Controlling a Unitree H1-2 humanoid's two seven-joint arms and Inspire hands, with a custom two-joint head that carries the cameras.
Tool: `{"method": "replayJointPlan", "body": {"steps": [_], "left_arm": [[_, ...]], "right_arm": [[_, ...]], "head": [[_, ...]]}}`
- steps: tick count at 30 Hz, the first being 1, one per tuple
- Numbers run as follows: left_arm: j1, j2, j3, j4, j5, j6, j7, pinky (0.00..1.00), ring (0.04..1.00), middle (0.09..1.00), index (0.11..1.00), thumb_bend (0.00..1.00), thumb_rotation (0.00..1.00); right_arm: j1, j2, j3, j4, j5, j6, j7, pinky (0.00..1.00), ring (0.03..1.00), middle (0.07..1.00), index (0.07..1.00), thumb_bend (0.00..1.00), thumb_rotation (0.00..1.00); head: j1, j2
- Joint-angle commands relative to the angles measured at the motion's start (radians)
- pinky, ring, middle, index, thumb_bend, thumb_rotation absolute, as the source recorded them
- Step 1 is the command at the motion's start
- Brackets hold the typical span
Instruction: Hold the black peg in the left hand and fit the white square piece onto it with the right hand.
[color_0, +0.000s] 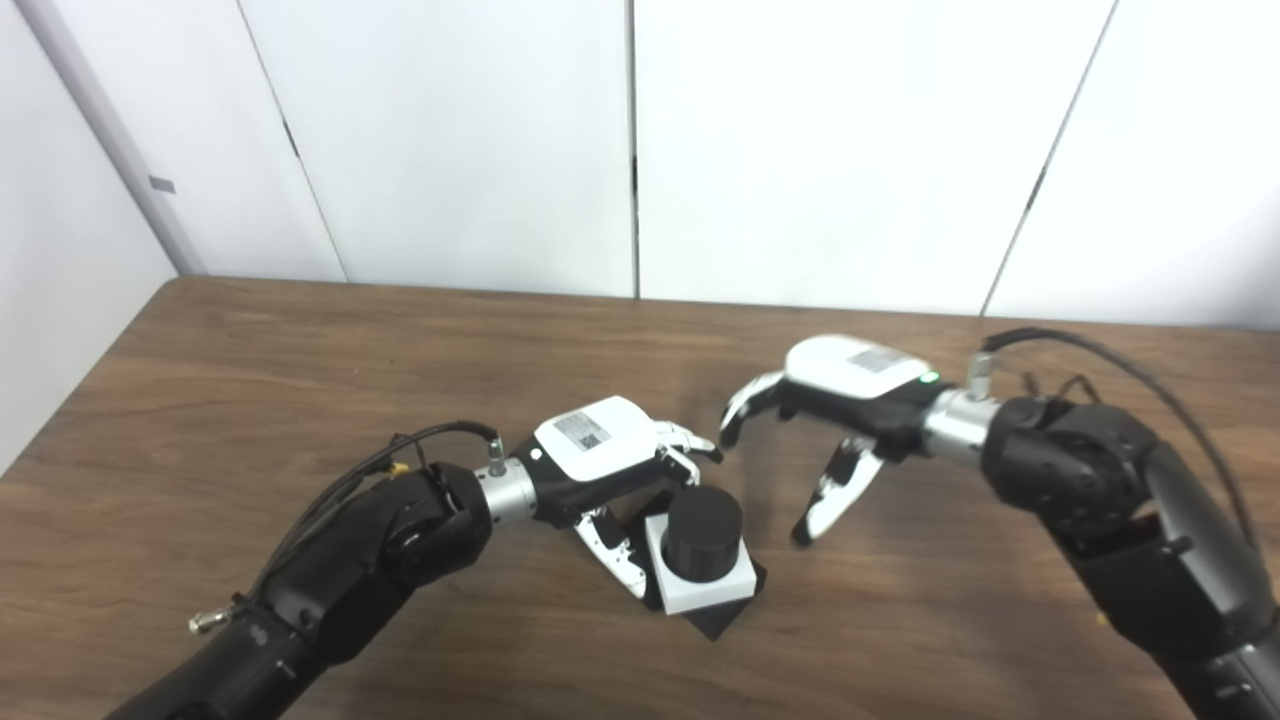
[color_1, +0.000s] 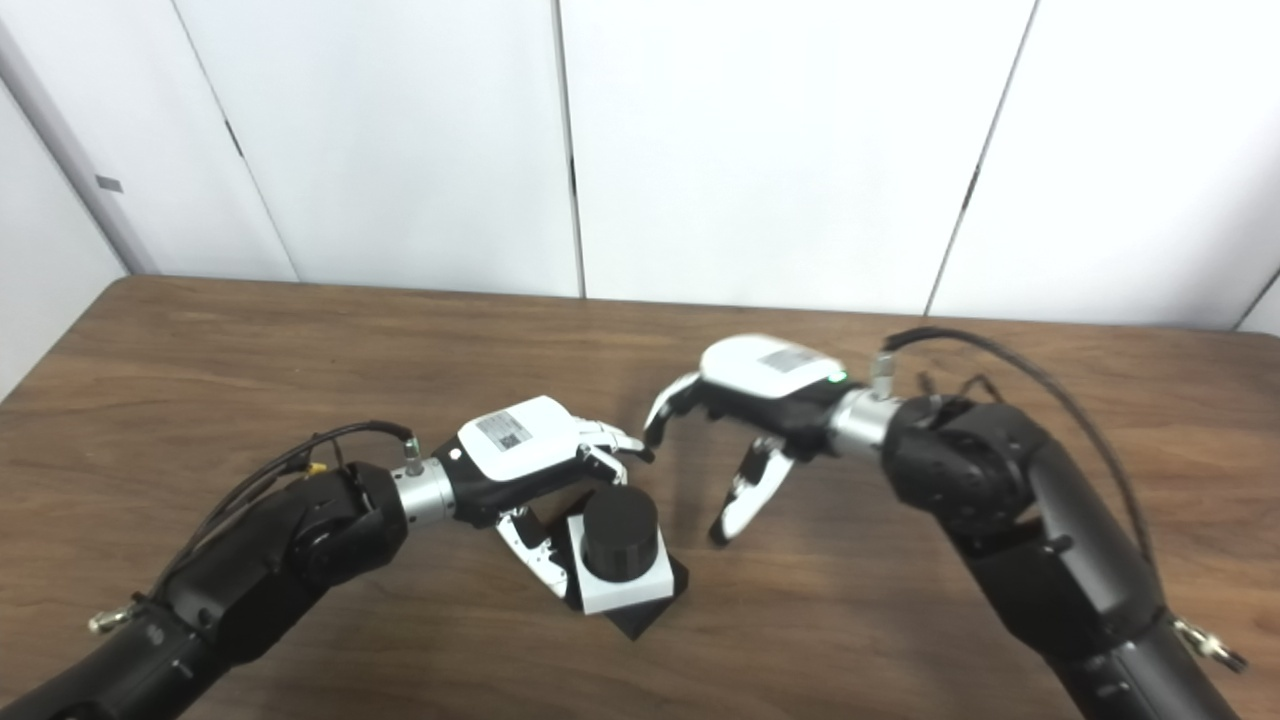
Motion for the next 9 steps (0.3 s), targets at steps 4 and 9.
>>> {"method": "replayJointPlan", "body": {"steps": [4,9], "left_arm": [[0.022,0.016,-0.029,0.012,0.056,0.009,-0.070,0.74,0.870,0.886,0.493,0.52,0.08],[0.026,0.018,-0.026,0.007,0.053,0.012,-0.072,0.73,0.870,0.884,0.493,0.52,0.08]], "right_arm": [[0.020,-0.031,-0.101,-0.016,0.045,0.031,-0.084,0.68,0.804,0.811,0.717,0.75,0.16],[0.091,-0.042,-0.167,0.007,0.071,0.040,-0.150,0.68,0.806,0.811,0.743,0.74,0.13]], "head": [[-0.008,0.001],[-0.006,0.000]]}}
